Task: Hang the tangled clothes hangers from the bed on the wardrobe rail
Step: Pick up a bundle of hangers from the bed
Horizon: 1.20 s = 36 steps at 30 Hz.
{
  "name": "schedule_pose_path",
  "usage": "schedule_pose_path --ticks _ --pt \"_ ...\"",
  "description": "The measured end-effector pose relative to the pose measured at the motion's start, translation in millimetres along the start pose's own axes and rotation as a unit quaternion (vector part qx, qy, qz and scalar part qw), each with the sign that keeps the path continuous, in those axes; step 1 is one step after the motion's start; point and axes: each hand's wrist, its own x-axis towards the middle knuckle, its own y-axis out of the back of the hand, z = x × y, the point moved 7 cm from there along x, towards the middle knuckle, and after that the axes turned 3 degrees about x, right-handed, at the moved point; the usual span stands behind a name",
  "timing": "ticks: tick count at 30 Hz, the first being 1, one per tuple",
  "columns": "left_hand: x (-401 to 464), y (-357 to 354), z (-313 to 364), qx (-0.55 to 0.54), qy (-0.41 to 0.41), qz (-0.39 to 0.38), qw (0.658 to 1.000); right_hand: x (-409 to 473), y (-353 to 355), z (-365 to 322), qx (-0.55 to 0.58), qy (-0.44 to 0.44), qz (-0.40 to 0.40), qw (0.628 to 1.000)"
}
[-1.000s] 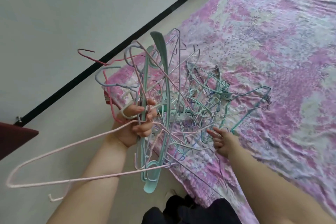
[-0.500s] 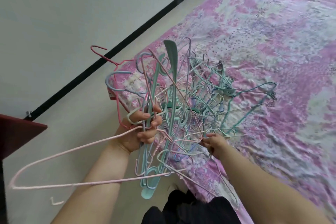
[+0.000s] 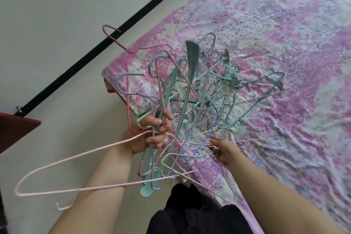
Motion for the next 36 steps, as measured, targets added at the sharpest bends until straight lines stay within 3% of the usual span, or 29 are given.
schedule_pose_path --ticks 4,15,24,31,36 --pt "-2.9 8.6 0.3 0.045 0.005 0.041 0.998 2.7 6.6 -5.2 -0.009 0.011 0.004 1.0" --pt "10.1 17.3 -4.9 0.063 0.017 0.057 0.996 -0.7 16.3 -24.7 -0.041 0.002 0.012 0.999" --pt "20.9 24.8 -3.5 0.068 -0.002 0.019 0.997 0.1 17.9 -51.5 -0.066 -0.019 0.034 0.997" --pt "18.3 17.9 -1.4 0.006 -0.013 -0.044 0.999 -16.1 3.2 -47.4 0.02 -0.075 -0.057 0.995" --pt "17.2 3.0 4.7 -0.063 -0.036 -0.08 0.994 -25.6 -11.2 -55.8 0.043 -0.049 -0.08 0.995"
